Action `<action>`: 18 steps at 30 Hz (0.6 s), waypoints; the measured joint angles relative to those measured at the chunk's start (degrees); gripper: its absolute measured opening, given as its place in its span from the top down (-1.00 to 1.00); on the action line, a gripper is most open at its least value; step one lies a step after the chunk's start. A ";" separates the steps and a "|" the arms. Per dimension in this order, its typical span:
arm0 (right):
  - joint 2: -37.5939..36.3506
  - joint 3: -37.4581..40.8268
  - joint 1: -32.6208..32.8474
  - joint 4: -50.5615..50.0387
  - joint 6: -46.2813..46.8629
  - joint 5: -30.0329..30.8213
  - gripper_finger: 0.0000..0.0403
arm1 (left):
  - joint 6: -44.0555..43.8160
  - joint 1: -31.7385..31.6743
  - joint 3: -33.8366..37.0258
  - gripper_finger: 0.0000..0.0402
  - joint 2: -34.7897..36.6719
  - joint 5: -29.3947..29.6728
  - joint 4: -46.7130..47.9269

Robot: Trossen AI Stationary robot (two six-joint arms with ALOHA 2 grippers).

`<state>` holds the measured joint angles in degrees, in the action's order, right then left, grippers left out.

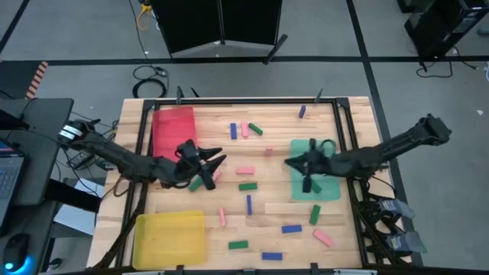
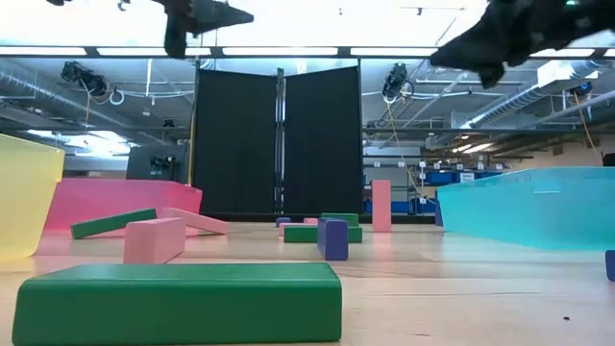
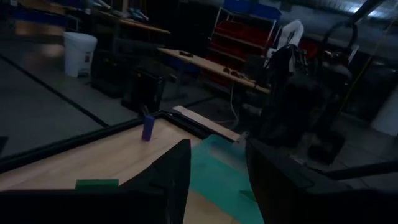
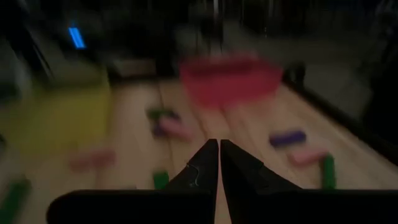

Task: Sort blocks
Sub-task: Put the pink block into the red bin

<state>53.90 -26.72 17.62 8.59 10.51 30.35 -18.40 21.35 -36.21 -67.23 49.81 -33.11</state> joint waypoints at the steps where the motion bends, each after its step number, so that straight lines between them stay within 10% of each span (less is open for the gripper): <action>1: 2.89 -2.75 -0.33 -3.58 -0.13 -0.02 0.84 | 0.06 0.26 -0.04 0.20 0.46 -0.05 0.22; 18: 25.92 -19.97 -16.59 -25.39 -8.30 -10.59 -0.10 | 8.84 6.12 -0.02 0.20 7.26 4.51 4.43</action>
<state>79.82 -46.70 1.04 -16.80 2.21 19.75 -9.56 27.47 -36.23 -59.97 54.33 -28.68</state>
